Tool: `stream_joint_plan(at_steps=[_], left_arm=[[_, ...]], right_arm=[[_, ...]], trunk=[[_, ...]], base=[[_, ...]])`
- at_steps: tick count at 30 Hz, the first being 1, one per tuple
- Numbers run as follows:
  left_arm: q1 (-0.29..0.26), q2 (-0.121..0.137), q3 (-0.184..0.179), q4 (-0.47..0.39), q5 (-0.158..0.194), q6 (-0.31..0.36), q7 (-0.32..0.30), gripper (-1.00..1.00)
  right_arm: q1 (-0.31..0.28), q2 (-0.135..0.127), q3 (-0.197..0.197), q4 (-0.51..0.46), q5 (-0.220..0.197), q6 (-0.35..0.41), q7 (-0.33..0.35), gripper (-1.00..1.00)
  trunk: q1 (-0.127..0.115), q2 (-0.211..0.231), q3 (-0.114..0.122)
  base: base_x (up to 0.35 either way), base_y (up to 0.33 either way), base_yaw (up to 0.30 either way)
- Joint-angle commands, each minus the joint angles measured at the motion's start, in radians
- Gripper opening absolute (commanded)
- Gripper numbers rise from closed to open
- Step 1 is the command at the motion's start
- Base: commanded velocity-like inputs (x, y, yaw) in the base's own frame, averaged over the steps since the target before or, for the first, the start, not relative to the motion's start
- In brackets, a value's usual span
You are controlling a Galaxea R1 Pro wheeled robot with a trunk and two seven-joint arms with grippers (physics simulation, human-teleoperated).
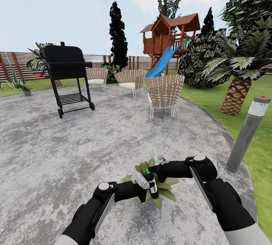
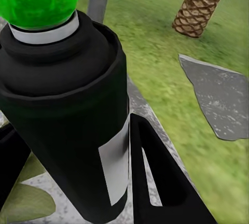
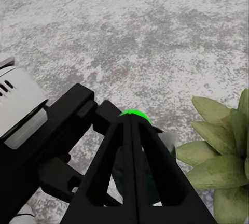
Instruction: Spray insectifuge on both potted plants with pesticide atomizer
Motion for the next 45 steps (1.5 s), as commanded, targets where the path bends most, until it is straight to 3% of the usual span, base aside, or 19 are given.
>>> stream_joint_plan(at_steps=[1, 8, 13, 15, 17, 20, 23, 24, 26, 28, 30, 34, 37, 41, 45], left_arm=[[-0.001, 0.0, 0.001, -0.001, -0.001, 0.007, -0.004, -1.0], [-0.001, 0.002, 0.007, 0.008, 0.0, 0.007, 0.007, -1.0], [-0.001, 0.008, 0.016, 0.02, 0.0, 0.024, 0.06, -1.0], [0.0, 0.01, 0.015, 0.024, 0.0, 0.027, 0.102, -1.0], [0.0, 0.01, 0.014, 0.043, 0.0, 0.029, 0.144, -1.0], [0.0, 0.005, 0.016, 0.067, 0.004, 0.072, 0.173, -1.0], [0.001, 0.002, 0.019, 0.088, 0.052, 0.239, 0.305, -1.0], [0.001, 0.001, 0.019, 0.092, 0.078, 0.269, 0.369, -1.0], [-0.003, 0.001, 0.019, 0.128, 0.162, 0.303, 0.475, -1.0], [-0.061, 0.001, 0.018, 0.237, 0.242, 0.315, 0.553, -1.0], [-0.107, -0.002, 0.017, 0.334, 0.276, 0.315, 0.605, -1.0], [-0.132, -0.003, 0.016, 0.405, 0.293, 0.292, 0.678, -1.0], [-0.138, -0.003, 0.018, 0.45, 0.301, 0.235, 0.709, -1.0], [-0.136, -0.003, 0.018, 0.466, 0.304, 0.195, 0.715, -1.0], [-0.13, -0.002, 0.018, 0.471, 0.303, 0.163, 0.718, -1.0]], right_arm=[[-0.001, 0.0, 0.0, -0.001, 0.01, 0.002, 0.009, -1.0], [0.002, -0.004, -0.022, -0.021, 0.005, 0.0, 0.014, -1.0], [-0.001, -0.018, -0.263, -0.039, -0.001, 0.001, 0.015, -1.0], [-0.002, -0.021, -0.328, -0.046, 0.002, 0.0, 0.015, -1.0], [-0.001, -0.021, -0.358, -0.061, 0.003, -0.001, 0.015, -1.0], [0.001, -0.021, -0.37, -0.07, 0.004, -0.002, 0.013, -1.0], [0.003, -0.019, -0.375, -0.075, 0.007, -0.007, 0.011, -1.0], [0.004, -0.02, -0.377, -0.076, 0.007, -0.007, 0.011, -1.0], [0.005, -0.023, -0.384, -0.077, 0.007, -0.006, 0.011, -1.0], [0.005, -0.033, -0.402, -0.085, 0.006, -0.003, 0.014, -1.0], [0.005, -0.037, -0.419, -0.094, 0.006, 0.0, 0.016, -1.0], [0.003, -0.04, -0.448, -0.099, 0.005, 0.003, 0.018, -1.0], [-0.008, -0.04, -0.461, -0.102, 0.004, 0.035, 0.018, -1.0], [-0.026, -0.04, -0.464, -0.102, 0.005, 0.119, 0.014, -1.0], [-0.03, -0.039, -0.464, -0.103, 0.006, 0.142, 0.012, -1.0]], trunk=[[0.0, 0.0, -0.001], [0.0, 0.0, -0.001], [0.0, 0.0, -0.001], [0.0, 0.0, -0.001], [0.0, 0.0, -0.001], [0.0, 0.0, -0.001], [0.0, 0.0, -0.001], [0.0, 0.0, -0.001], [0.0, 0.0, -0.001], [0.0, 0.0, -0.001], [0.0, 0.0, -0.001], [0.0, 0.0, -0.001], [0.0, 0.0, -0.001], [0.0, 0.0, 0.002], [0.0, 0.0, 0.005]], base=[[0.0, 0.0, 0.0], [0.0, 0.0, 0.0], [0.0, 0.0, 0.0], [0.0, 0.0, 0.0], [0.0, 0.0, 0.0], [0.0, 0.0, 0.0], [0.0, 0.0, 0.0], [0.0, 0.0, 0.0], [0.0, 0.0, 0.0], [0.0, 0.0, 0.0], [0.0, 0.0, 0.0], [0.0, 0.0, 0.0], [0.0, 0.0, -0.026], [0.0, 0.0, -0.172], [0.0, 0.0, -0.239]])
